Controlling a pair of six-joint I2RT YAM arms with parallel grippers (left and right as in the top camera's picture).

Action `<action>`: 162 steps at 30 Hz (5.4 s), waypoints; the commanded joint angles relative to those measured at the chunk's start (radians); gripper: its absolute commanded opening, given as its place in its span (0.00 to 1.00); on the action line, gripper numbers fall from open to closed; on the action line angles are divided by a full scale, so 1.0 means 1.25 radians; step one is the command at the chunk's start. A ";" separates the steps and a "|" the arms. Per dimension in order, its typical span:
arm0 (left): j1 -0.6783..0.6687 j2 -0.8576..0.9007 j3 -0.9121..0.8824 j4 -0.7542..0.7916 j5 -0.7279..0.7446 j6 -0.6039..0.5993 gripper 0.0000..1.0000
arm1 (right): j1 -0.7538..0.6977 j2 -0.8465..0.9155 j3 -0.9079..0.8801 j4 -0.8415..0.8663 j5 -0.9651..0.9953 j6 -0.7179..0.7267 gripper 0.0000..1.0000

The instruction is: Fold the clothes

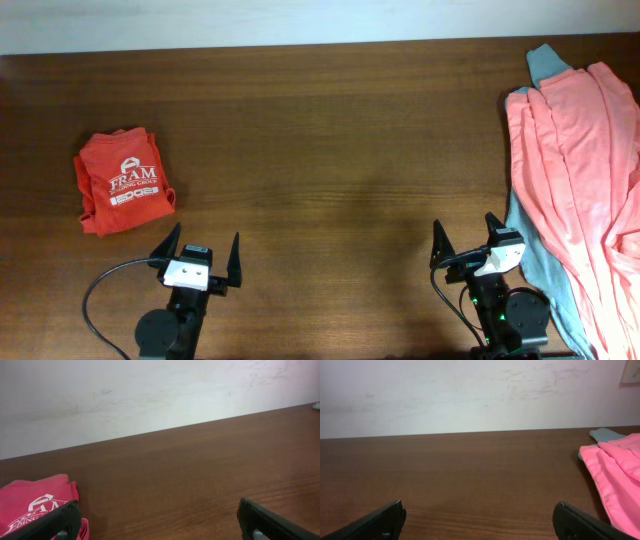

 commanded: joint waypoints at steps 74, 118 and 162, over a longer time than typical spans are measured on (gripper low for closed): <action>-0.004 0.679 0.685 -0.545 0.047 -0.035 0.99 | -0.415 1.328 0.824 -0.559 0.248 -0.016 0.41; -0.004 0.679 0.685 -0.545 0.048 -0.035 0.99 | -0.130 1.290 1.075 -0.791 0.078 -0.040 0.04; -0.333 1.166 0.685 -0.218 0.132 -0.320 0.99 | -0.084 1.205 1.315 -0.972 0.130 0.033 0.99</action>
